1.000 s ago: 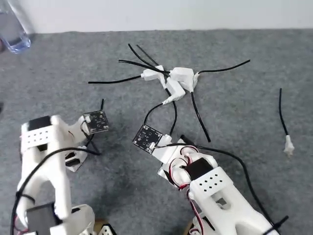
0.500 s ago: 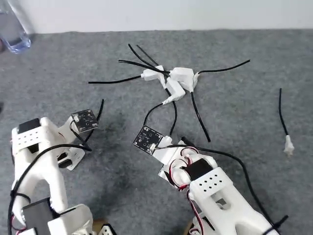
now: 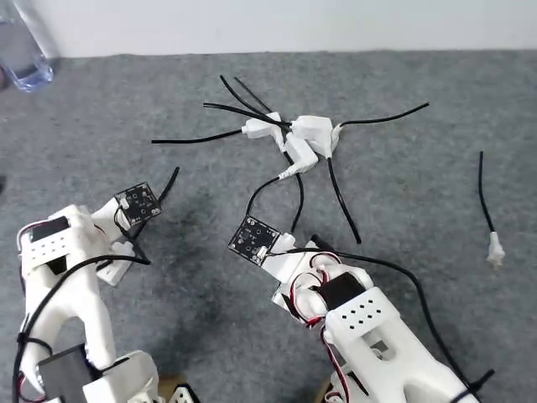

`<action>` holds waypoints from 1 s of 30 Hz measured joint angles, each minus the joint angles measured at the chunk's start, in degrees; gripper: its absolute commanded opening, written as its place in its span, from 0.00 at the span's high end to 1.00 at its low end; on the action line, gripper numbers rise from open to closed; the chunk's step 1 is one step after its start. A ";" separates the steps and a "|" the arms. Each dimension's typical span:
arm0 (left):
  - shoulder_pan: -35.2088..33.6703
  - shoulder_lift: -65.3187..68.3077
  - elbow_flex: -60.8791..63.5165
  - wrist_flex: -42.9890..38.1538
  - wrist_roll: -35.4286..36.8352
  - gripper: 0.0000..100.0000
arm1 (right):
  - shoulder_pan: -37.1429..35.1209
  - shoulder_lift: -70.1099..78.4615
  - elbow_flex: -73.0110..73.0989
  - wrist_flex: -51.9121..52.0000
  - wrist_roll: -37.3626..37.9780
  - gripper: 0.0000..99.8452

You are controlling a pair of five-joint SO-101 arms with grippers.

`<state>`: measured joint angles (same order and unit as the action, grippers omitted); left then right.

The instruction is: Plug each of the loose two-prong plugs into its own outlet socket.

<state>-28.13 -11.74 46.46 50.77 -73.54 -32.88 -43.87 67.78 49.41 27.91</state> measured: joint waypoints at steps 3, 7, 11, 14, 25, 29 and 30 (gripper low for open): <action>0.00 0.44 -3.34 3.34 -2.37 0.84 | 0.00 0.00 0.00 -0.44 0.00 0.66; -0.97 -0.35 -15.47 22.77 -13.80 0.84 | 0.00 0.00 0.00 -0.88 0.00 0.66; -0.70 -0.26 -26.90 39.38 -9.58 0.84 | 0.00 0.00 0.00 -1.49 0.00 0.66; -0.88 1.32 -27.78 39.38 6.59 0.84 | 0.00 0.00 0.70 -1.58 0.00 0.66; 7.12 2.81 -6.51 17.23 31.30 0.84 | 0.00 0.00 0.70 -1.58 0.00 0.66; 7.82 2.81 -2.37 10.46 36.13 0.84 | 0.00 0.00 0.70 -1.58 0.26 0.66; 7.65 2.81 -2.37 9.32 36.40 0.84 | 0.00 0.00 0.70 -1.58 0.79 0.66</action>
<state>-20.48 -8.92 44.09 60.09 -37.14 -32.88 -43.87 68.48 47.82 28.70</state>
